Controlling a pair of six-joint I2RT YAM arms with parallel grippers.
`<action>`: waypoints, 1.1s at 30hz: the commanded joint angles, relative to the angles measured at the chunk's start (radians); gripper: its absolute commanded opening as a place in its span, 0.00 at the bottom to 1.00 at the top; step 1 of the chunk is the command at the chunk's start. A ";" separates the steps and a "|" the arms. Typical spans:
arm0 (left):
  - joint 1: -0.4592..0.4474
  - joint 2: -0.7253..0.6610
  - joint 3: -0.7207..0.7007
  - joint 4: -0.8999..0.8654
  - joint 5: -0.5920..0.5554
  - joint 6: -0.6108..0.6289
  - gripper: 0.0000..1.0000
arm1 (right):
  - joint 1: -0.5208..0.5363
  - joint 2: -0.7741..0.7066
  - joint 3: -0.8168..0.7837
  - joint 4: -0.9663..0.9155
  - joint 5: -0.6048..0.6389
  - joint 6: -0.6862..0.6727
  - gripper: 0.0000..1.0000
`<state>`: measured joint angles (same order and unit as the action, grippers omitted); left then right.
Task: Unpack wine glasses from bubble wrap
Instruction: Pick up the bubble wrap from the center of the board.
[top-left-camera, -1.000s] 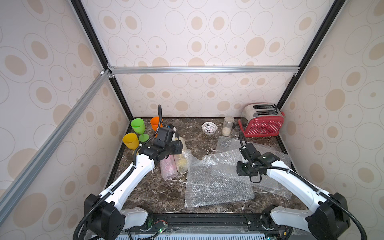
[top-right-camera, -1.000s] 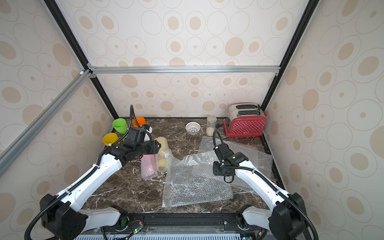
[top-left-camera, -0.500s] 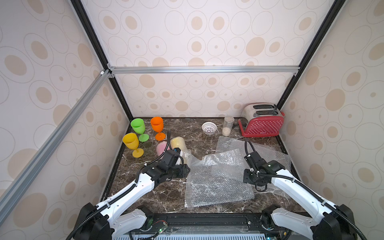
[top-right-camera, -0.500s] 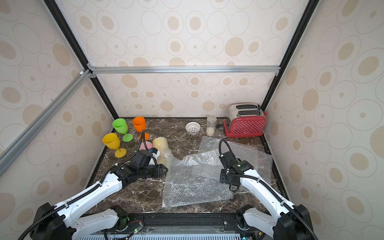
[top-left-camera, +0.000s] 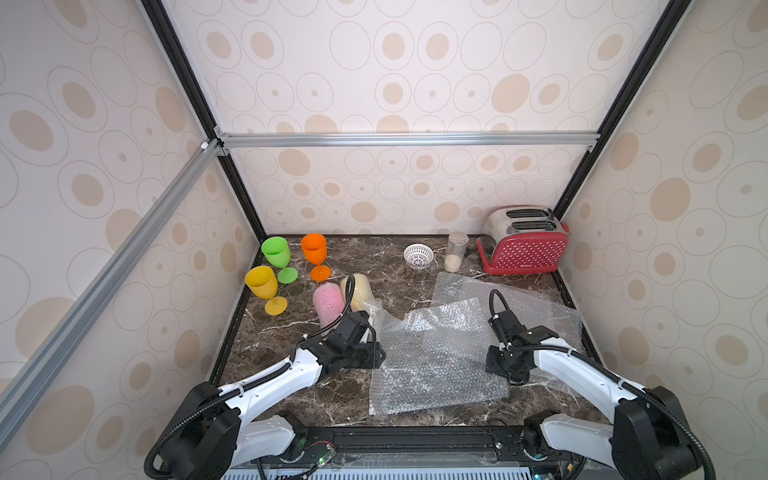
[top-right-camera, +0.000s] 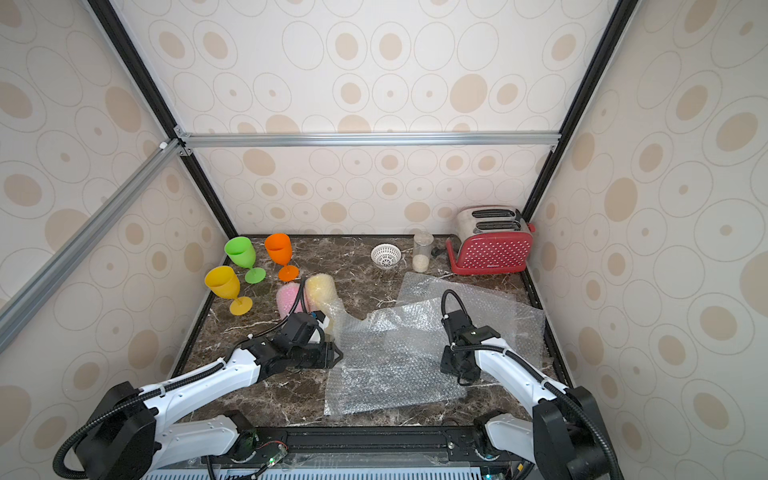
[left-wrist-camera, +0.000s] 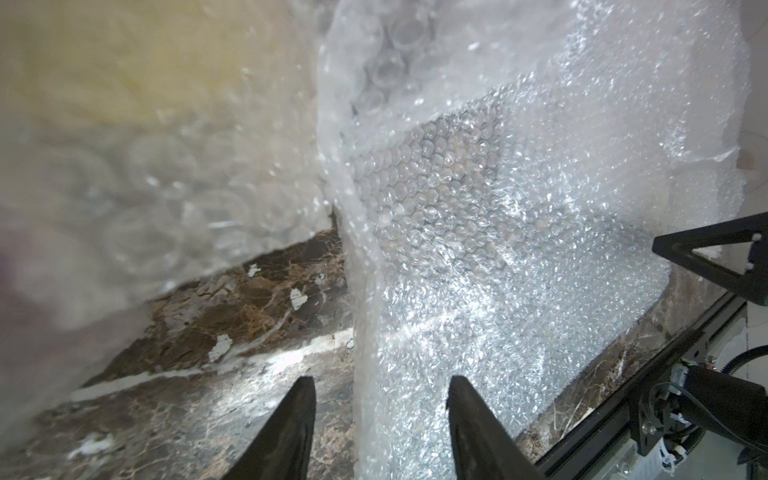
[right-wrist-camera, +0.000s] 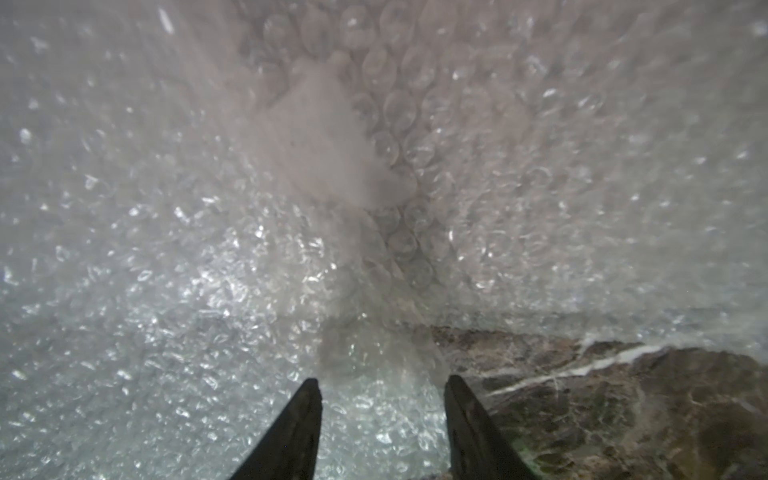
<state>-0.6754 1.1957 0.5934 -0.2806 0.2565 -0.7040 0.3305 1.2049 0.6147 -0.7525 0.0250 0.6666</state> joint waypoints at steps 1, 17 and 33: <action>-0.010 0.015 -0.013 0.045 0.008 -0.023 0.47 | -0.005 0.047 -0.007 0.019 -0.042 0.004 0.48; -0.045 -0.043 0.020 0.039 -0.047 0.034 0.03 | -0.002 -0.004 -0.051 0.069 -0.139 -0.017 0.10; -0.162 -0.161 0.147 0.072 -0.207 0.137 0.00 | 0.019 -0.395 -0.013 -0.036 -0.001 0.015 0.00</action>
<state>-0.8200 1.0332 0.6807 -0.2398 0.0959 -0.6075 0.3458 0.8455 0.5663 -0.7319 -0.0425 0.6579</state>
